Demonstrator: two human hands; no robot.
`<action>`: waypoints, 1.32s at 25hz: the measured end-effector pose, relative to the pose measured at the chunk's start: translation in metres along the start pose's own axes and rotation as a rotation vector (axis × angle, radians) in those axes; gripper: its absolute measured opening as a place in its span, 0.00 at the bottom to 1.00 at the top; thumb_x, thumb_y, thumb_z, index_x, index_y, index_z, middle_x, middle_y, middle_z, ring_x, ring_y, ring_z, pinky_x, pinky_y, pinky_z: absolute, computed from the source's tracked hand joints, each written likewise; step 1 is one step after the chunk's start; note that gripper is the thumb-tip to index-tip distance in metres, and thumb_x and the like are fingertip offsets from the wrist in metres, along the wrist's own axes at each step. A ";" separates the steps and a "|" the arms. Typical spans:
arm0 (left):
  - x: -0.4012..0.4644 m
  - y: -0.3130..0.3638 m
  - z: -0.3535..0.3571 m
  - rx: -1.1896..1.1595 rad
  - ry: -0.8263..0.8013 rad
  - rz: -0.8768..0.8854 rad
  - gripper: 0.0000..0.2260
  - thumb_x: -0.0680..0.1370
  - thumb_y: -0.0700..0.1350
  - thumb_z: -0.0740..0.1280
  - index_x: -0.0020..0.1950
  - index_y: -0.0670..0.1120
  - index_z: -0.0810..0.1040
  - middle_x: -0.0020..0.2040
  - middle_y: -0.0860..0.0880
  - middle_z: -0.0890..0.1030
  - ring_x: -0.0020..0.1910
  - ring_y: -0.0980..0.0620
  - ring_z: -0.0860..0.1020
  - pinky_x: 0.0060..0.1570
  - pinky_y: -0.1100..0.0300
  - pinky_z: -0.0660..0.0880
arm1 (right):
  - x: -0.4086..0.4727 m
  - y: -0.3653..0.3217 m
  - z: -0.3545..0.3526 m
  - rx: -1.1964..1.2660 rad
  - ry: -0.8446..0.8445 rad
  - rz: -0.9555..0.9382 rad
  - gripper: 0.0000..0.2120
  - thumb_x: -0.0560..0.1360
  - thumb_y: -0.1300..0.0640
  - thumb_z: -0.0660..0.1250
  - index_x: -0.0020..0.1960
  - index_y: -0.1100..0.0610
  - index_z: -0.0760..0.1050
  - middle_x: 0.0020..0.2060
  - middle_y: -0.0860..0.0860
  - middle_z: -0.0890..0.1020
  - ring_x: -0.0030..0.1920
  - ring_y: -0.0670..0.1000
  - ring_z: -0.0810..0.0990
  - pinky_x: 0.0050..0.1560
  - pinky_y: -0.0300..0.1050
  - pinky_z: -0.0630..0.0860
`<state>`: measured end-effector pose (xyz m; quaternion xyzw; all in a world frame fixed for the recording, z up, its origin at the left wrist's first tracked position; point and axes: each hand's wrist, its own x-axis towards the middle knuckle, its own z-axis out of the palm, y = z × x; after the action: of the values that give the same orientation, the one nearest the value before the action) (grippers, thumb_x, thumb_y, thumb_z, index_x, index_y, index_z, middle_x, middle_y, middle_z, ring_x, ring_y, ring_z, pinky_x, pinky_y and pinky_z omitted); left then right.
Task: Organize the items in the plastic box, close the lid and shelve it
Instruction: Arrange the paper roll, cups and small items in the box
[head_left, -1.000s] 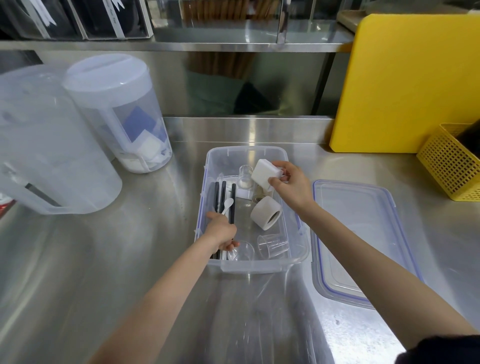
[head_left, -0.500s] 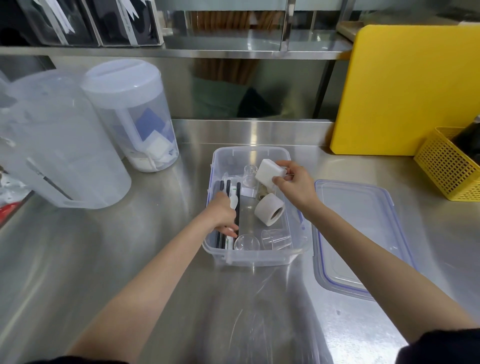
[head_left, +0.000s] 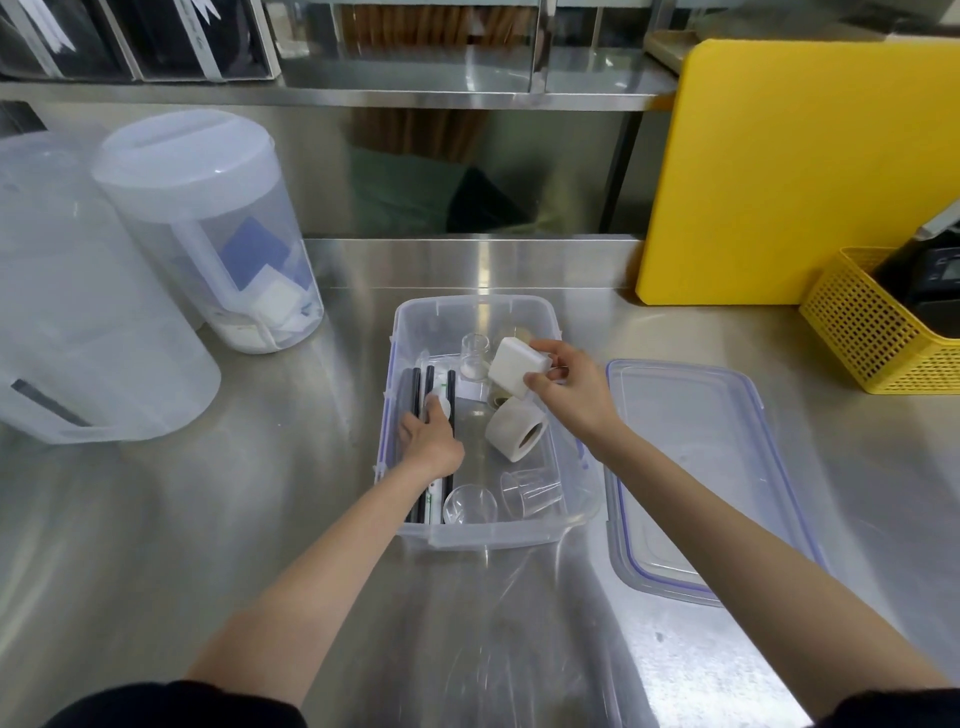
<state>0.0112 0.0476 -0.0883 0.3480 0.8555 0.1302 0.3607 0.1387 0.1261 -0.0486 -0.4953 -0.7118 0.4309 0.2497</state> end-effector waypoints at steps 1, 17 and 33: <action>0.001 0.001 0.003 0.004 -0.005 -0.018 0.32 0.78 0.35 0.53 0.77 0.47 0.41 0.75 0.37 0.46 0.76 0.40 0.46 0.73 0.49 0.53 | 0.000 0.001 0.000 -0.007 -0.004 0.002 0.20 0.74 0.62 0.65 0.65 0.57 0.71 0.61 0.60 0.73 0.50 0.50 0.73 0.57 0.47 0.74; -0.008 0.012 -0.023 -0.518 -0.071 0.283 0.26 0.77 0.46 0.64 0.73 0.43 0.62 0.66 0.49 0.71 0.62 0.54 0.70 0.63 0.61 0.65 | -0.011 0.008 0.010 0.082 -0.081 0.046 0.18 0.74 0.61 0.65 0.64 0.55 0.72 0.56 0.55 0.76 0.49 0.49 0.74 0.44 0.38 0.74; 0.002 -0.012 -0.013 0.103 0.047 0.478 0.19 0.74 0.40 0.68 0.64 0.42 0.71 0.62 0.43 0.71 0.61 0.47 0.73 0.51 0.66 0.64 | -0.014 0.015 0.034 -0.446 -0.378 -0.264 0.19 0.74 0.64 0.65 0.64 0.60 0.71 0.58 0.58 0.78 0.59 0.55 0.76 0.59 0.47 0.74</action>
<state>-0.0046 0.0401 -0.0861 0.5555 0.7624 0.1761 0.2813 0.1247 0.1033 -0.0781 -0.3522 -0.8806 0.3127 0.0521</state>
